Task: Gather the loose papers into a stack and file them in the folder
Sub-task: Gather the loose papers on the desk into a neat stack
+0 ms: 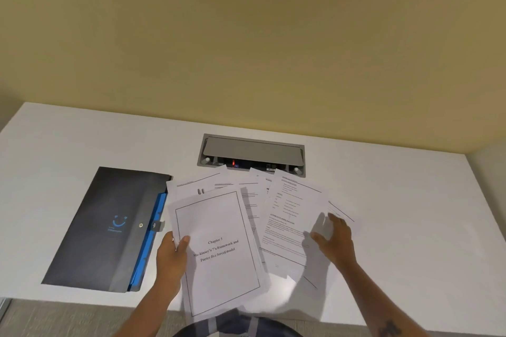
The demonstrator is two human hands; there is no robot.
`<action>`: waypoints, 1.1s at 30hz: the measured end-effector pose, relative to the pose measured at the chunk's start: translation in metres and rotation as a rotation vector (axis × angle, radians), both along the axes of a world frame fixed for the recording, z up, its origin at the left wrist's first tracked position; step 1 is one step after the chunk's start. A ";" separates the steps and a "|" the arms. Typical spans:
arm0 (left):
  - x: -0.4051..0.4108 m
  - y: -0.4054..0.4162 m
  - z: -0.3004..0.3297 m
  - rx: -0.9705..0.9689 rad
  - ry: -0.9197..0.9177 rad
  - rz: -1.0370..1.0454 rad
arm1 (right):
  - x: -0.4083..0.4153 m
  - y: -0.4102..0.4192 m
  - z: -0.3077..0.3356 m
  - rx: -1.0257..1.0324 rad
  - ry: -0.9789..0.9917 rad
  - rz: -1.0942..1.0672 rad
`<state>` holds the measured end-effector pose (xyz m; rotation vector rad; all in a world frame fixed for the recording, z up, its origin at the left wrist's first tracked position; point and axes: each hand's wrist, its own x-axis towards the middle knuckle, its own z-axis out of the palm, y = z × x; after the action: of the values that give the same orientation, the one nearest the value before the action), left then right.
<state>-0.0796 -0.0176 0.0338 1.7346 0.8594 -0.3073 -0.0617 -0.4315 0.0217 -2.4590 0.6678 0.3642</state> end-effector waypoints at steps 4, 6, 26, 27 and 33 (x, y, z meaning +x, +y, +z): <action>0.001 -0.004 0.002 -0.053 -0.010 0.027 | 0.044 -0.017 0.001 -0.048 0.043 0.160; 0.000 -0.006 0.002 -0.076 -0.018 0.047 | 0.064 -0.022 -0.003 -0.105 0.068 0.240; -0.014 -0.032 0.012 -0.016 -0.010 0.097 | 0.051 0.006 -0.028 -0.187 -0.102 0.291; -0.014 -0.032 0.014 -0.025 -0.010 0.100 | 0.046 0.008 -0.027 -0.124 -0.105 0.218; -0.014 -0.032 0.026 -0.054 -0.012 0.104 | 0.027 0.016 -0.022 0.258 -0.169 -0.202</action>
<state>-0.0941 -0.0496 0.0600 1.6346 0.9212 -0.2480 -0.0346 -0.4153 -0.0004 -2.1278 0.7395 0.1503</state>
